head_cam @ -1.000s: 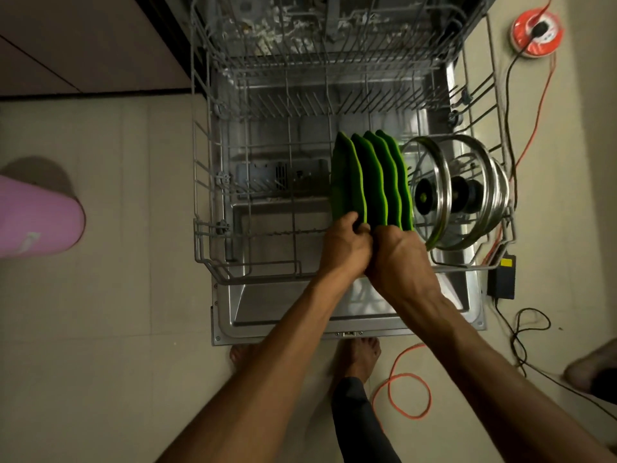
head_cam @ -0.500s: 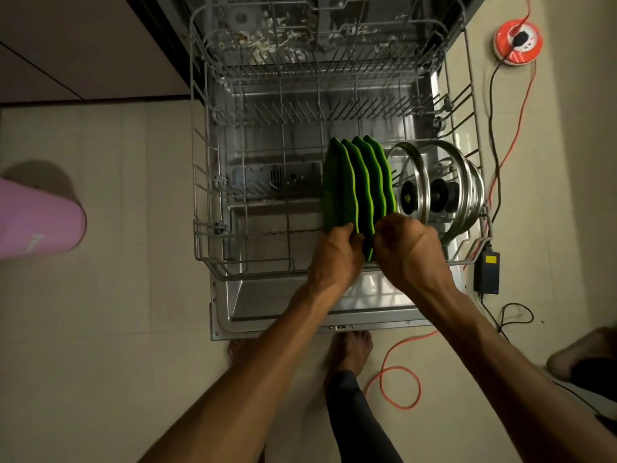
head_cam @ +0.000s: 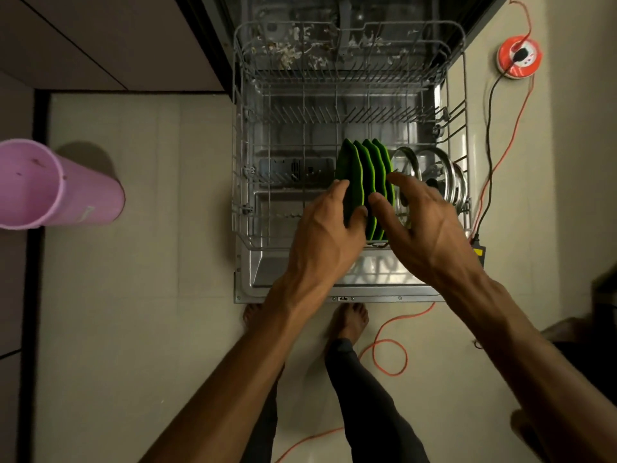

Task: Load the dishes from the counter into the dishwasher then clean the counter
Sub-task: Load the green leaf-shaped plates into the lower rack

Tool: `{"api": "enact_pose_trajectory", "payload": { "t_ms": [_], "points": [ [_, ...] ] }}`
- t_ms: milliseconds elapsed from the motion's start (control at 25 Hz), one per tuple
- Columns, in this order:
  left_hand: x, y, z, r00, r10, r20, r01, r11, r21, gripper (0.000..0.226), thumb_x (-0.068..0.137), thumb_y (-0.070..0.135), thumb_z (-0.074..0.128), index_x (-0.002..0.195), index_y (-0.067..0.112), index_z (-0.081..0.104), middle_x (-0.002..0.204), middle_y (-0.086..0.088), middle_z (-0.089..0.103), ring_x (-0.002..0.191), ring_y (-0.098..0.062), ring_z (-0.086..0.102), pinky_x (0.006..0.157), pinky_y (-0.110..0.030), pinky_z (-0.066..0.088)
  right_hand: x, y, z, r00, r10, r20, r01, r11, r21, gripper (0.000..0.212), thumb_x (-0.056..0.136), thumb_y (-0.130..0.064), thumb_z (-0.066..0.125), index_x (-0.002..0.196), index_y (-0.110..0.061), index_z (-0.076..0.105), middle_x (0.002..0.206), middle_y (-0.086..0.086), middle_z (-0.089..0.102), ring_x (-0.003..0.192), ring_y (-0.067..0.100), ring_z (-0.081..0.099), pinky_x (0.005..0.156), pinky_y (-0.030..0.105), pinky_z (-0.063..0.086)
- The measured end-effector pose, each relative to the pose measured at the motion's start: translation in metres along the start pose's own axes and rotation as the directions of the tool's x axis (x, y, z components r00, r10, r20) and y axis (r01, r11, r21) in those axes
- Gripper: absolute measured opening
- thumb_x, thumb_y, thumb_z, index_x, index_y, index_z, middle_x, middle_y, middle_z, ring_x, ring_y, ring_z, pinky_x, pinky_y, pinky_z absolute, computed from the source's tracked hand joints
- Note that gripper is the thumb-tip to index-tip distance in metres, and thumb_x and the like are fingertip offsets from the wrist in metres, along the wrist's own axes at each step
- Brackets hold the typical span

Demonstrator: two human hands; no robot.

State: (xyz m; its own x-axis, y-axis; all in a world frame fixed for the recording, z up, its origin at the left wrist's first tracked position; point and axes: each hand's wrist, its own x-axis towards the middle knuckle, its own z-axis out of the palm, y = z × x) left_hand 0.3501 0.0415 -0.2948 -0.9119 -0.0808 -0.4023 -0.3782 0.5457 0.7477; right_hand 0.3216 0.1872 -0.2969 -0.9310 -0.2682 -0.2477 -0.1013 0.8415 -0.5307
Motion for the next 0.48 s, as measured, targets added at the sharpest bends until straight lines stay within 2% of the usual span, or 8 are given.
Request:
{"api": "enact_pose_trajectory", "payload": {
  "t_ms": [80, 200, 320, 400, 480],
  "points": [
    [-0.022, 0.022, -0.025, 1.0, -0.001, 0.006, 0.001, 1.0, 0.02, 0.054, 0.099, 0.031, 0.053, 0.147, 0.012, 0.037, 0.146, -0.008, 0.049, 0.13, -0.02, 0.05, 0.1, -0.019, 0.039, -0.018, -0.017, -0.027, 1.0, -0.006, -0.017, 0.006, 1.0, 0.007, 0.06, 0.1, -0.054, 0.037, 0.142, -0.011, 0.043, 0.138, 0.012, 0.054, 0.125, 0.024, 0.05, 0.097, 0.031, 0.039],
    [-0.06, 0.058, -0.066, 1.0, 0.011, 0.005, -0.011, 0.998, 0.054, 0.055, 0.099, 0.033, 0.052, 0.148, 0.014, 0.037, 0.149, -0.005, 0.045, 0.136, -0.017, 0.042, 0.097, -0.012, 0.029, -0.047, -0.051, -0.071, 0.999, 0.011, -0.034, -0.009, 0.998, 0.061, 0.062, 0.099, -0.056, 0.034, 0.142, -0.012, 0.043, 0.138, 0.012, 0.054, 0.124, 0.024, 0.05, 0.101, 0.04, 0.043],
    [-0.093, 0.09, -0.104, 1.0, 0.007, -0.019, -0.006, 0.998, 0.056, 0.054, 0.099, 0.034, 0.051, 0.148, 0.017, 0.037, 0.149, -0.003, 0.045, 0.137, -0.017, 0.04, 0.101, -0.017, 0.029, -0.074, -0.091, -0.117, 0.999, 0.003, -0.049, 0.001, 0.997, 0.081, 0.063, 0.098, -0.055, 0.033, 0.144, -0.012, 0.042, 0.144, 0.008, 0.05, 0.132, 0.02, 0.044, 0.104, 0.032, 0.035],
    [-0.117, 0.112, -0.127, 0.999, 0.012, -0.049, -0.01, 0.999, 0.047, 0.054, 0.099, 0.035, 0.052, 0.148, 0.017, 0.038, 0.149, -0.003, 0.044, 0.138, -0.017, 0.038, 0.106, -0.021, 0.031, -0.092, -0.116, -0.149, 0.999, -0.031, -0.044, 0.034, 0.997, 0.064, 0.063, 0.098, -0.055, 0.032, 0.146, -0.014, 0.04, 0.147, 0.007, 0.047, 0.134, 0.018, 0.041, 0.106, 0.032, 0.033],
    [-0.14, 0.134, -0.15, 0.996, 0.032, -0.089, -0.028, 0.999, 0.046, 0.053, 0.098, 0.035, 0.054, 0.146, 0.018, 0.04, 0.148, -0.002, 0.047, 0.135, -0.014, 0.041, 0.102, -0.015, 0.031, -0.107, -0.14, -0.178, 0.996, -0.069, -0.061, 0.073, 0.995, 0.064, 0.062, 0.099, -0.054, 0.031, 0.146, -0.016, 0.038, 0.147, 0.005, 0.047, 0.132, 0.013, 0.04, 0.105, 0.032, 0.034]
  ]
}}
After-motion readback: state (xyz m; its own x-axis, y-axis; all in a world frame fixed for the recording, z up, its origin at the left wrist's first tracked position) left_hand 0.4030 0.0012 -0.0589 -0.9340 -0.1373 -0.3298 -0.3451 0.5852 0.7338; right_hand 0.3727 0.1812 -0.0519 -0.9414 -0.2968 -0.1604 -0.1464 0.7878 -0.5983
